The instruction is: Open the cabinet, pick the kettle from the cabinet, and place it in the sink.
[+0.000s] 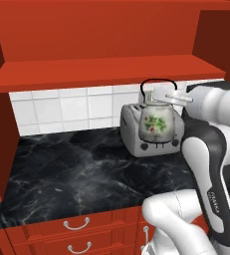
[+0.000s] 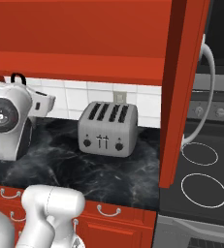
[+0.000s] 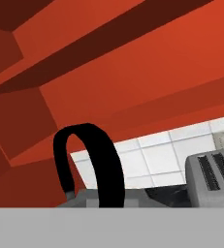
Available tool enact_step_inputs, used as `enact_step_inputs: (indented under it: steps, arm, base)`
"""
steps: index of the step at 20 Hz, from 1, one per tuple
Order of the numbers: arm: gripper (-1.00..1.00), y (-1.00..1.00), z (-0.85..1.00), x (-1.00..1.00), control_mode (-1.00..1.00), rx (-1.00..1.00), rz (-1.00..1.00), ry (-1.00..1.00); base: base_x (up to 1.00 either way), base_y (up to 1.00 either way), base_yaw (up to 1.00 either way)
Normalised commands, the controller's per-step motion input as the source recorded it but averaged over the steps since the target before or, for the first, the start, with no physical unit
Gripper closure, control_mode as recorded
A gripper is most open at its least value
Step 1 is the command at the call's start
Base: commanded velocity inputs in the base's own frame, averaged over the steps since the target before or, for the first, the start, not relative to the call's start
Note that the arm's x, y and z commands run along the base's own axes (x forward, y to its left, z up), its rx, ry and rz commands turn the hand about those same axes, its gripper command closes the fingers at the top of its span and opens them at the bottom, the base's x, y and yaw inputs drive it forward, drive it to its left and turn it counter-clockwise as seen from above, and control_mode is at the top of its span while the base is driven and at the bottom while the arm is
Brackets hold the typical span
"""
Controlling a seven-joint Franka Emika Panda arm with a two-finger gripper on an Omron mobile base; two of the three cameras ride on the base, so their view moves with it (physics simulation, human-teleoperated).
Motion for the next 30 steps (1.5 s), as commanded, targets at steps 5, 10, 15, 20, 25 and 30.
enact_step_inputs:
  steps: [5, 10, 15, 20, 25, 30]
  arm:
    - [1.00, 0.01, -0.52, -0.20, -1.00, 0.03, 0.00, 0.00]
    - [1.00, 0.00, -0.53, -0.04, -1.00, 0.10, 0.00, 0.03]
    - [1.00, 0.04, -0.53, 0.05, -1.00, 0.03, 0.01, 0.07]
    - [1.00, 0.16, -0.51, 0.00, -1.00, 0.00, 0.03, -0.02]
    - [1.00, 0.21, -0.34, 0.17, -1.00, 0.02, 0.00, -0.24]
    - [1.00, 0.18, -0.29, 0.20, -1.00, 0.02, 0.00, -0.33]
  base:
    - [0.00, 0.00, 0.00]
    - [0.00, 0.00, 0.00]
    - [0.00, 0.00, 0.00]
    - [0.00, 0.00, 0.00]
    - [0.00, 0.00, 0.00]
    - [0.00, 0.00, 0.00]
